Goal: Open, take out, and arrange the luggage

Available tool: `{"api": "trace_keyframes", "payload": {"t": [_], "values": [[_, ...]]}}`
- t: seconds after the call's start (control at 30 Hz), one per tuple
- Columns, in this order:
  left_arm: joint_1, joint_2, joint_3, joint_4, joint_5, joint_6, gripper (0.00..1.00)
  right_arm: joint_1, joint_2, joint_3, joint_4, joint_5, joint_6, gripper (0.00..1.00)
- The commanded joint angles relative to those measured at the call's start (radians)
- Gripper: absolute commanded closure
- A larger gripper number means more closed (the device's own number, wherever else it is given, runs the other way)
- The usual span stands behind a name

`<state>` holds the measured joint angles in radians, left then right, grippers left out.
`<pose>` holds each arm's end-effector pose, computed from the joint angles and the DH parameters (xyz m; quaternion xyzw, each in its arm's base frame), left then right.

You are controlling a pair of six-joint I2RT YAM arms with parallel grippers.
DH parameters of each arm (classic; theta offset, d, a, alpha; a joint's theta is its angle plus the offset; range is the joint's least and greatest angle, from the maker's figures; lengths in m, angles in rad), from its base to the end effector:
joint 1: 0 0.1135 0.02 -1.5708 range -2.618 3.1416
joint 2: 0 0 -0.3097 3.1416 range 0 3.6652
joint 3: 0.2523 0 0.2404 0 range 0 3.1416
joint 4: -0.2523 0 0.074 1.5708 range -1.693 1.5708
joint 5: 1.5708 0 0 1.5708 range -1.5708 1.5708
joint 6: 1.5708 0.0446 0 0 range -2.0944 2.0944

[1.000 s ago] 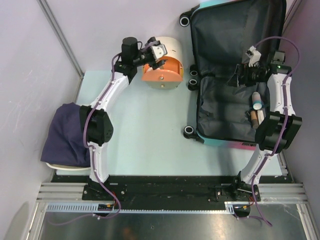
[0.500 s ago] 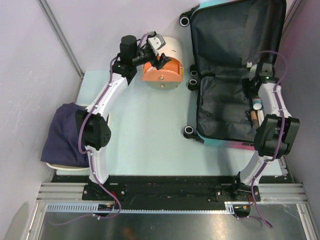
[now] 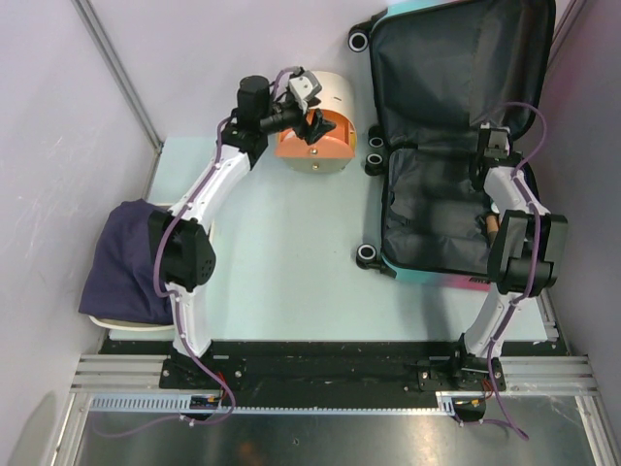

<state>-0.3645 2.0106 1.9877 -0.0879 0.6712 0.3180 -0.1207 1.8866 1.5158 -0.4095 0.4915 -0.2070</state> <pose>0.4519 -0.2021 0.4363 0.4424 0.5895 -0.2600 0.6238 0.4297 -0.0733 0.2997 0.0550 0.8984 -0.2824 0.3318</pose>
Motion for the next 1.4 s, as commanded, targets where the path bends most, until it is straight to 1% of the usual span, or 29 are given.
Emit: {"api": "trace_keyframes", "payload": {"t": [0.0, 0.1, 0.2, 0.27, 0.37, 0.47, 0.63, 0.7, 0.93, 1.0, 1.03, 1.13, 1.3, 1.33, 1.37], "values": [[-0.007, -0.067, -0.018, 0.016, 0.022, 0.001, 0.21, -0.008, 0.020, 0.046, 0.015, 0.025, 0.089, 0.20], [-0.007, -0.076, -0.026, 0.014, 0.014, 0.016, 0.21, -0.019, 0.000, 0.015, -0.006, 0.013, 0.104, 0.21], [-0.007, -0.091, -0.046, 0.013, 0.011, 0.029, 0.21, -0.034, -0.038, -0.015, -0.047, -0.017, 0.139, 0.24], [-0.007, -0.105, -0.066, 0.013, 0.008, 0.044, 0.21, -0.031, -0.116, -0.078, -0.080, -0.051, 0.162, 0.26], [-0.007, -0.108, -0.076, 0.011, 0.014, 0.046, 0.21, -0.027, -0.152, -0.149, -0.100, -0.100, 0.179, 0.30], [-0.010, -0.104, -0.075, 0.013, 0.025, 0.046, 0.21, -0.019, -0.144, -0.181, -0.101, -0.097, 0.187, 0.32], [-0.016, -0.104, -0.064, 0.013, 0.022, 0.058, 0.21, -0.033, -0.113, -0.204, -0.081, -0.085, 0.181, 0.34], [-0.017, -0.104, -0.061, 0.013, 0.016, 0.059, 0.21, -0.046, -0.100, -0.206, -0.089, -0.087, 0.182, 0.37], [-0.025, -0.102, -0.063, 0.013, 0.019, 0.067, 0.21, -0.068, -0.060, -0.226, -0.065, -0.068, 0.164, 0.39], [-0.027, -0.104, -0.063, 0.013, 0.021, 0.075, 0.21, -0.080, -0.049, -0.226, -0.069, -0.071, 0.166, 0.42], [-0.027, -0.104, -0.063, 0.013, 0.022, 0.078, 0.21, -0.082, -0.044, -0.226, -0.072, -0.076, 0.166, 0.46], [-0.027, -0.101, -0.064, 0.013, 0.022, 0.081, 0.21, -0.086, -0.030, -0.229, -0.084, -0.091, 0.182, 0.49], [-0.027, -0.105, -0.079, 0.011, 0.022, 0.084, 0.21, -0.083, -0.029, -0.243, -0.094, -0.100, 0.202, 0.52], [-0.027, -0.107, -0.082, 0.013, 0.022, 0.085, 0.21, -0.080, -0.029, -0.247, -0.094, -0.102, 0.202, 0.55], [-0.027, -0.108, -0.084, 0.013, 0.022, 0.087, 0.21, -0.080, -0.030, -0.256, -0.095, -0.103, 0.202, 0.56]]}}
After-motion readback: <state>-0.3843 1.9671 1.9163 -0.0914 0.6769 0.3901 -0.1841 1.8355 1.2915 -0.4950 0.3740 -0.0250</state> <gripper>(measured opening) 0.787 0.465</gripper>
